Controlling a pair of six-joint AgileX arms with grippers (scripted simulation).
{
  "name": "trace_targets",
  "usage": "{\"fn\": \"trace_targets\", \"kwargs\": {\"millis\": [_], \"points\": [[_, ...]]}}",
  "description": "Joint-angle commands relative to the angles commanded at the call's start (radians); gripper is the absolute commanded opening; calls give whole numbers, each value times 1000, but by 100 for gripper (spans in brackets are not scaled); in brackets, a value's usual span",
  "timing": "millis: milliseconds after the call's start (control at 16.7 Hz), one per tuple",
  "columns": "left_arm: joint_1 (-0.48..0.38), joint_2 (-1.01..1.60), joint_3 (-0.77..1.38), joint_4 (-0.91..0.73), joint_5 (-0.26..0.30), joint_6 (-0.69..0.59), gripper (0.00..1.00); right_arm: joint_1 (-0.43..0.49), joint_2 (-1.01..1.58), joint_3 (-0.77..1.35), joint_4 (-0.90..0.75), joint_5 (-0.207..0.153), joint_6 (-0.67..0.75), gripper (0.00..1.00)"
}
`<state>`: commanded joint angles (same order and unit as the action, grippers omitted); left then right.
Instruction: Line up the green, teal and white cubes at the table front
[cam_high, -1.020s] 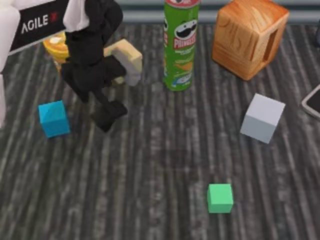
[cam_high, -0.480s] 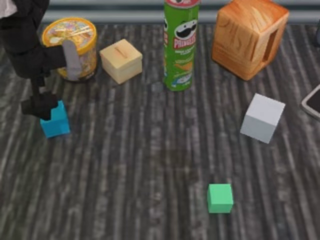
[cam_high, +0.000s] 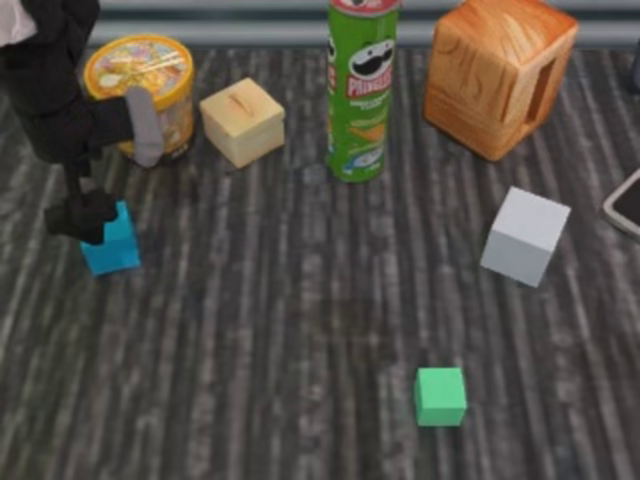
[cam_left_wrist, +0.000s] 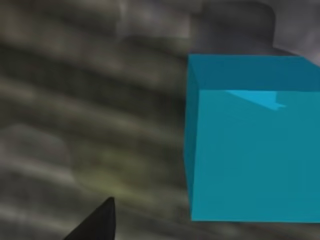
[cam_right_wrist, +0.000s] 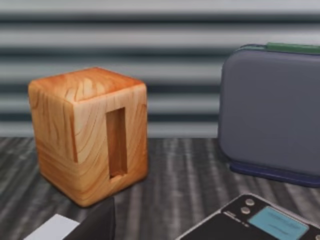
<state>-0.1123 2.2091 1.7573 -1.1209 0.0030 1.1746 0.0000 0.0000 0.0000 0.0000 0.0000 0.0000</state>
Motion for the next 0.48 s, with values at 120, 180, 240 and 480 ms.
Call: {"fn": "trace_targets", "kwargs": {"millis": [120,180,240,480], "points": [[1,24,-42,68,0,0,100,0,0,0,0,0,0,100],[2,39,-66,108,1,1,100,0,0,0,0,0,0,100],[2,54,-91,149,1,2,100,0,0,0,0,0,0,100],[4,97,-157,256,1,5,100,0,0,0,0,0,0,100]]}}
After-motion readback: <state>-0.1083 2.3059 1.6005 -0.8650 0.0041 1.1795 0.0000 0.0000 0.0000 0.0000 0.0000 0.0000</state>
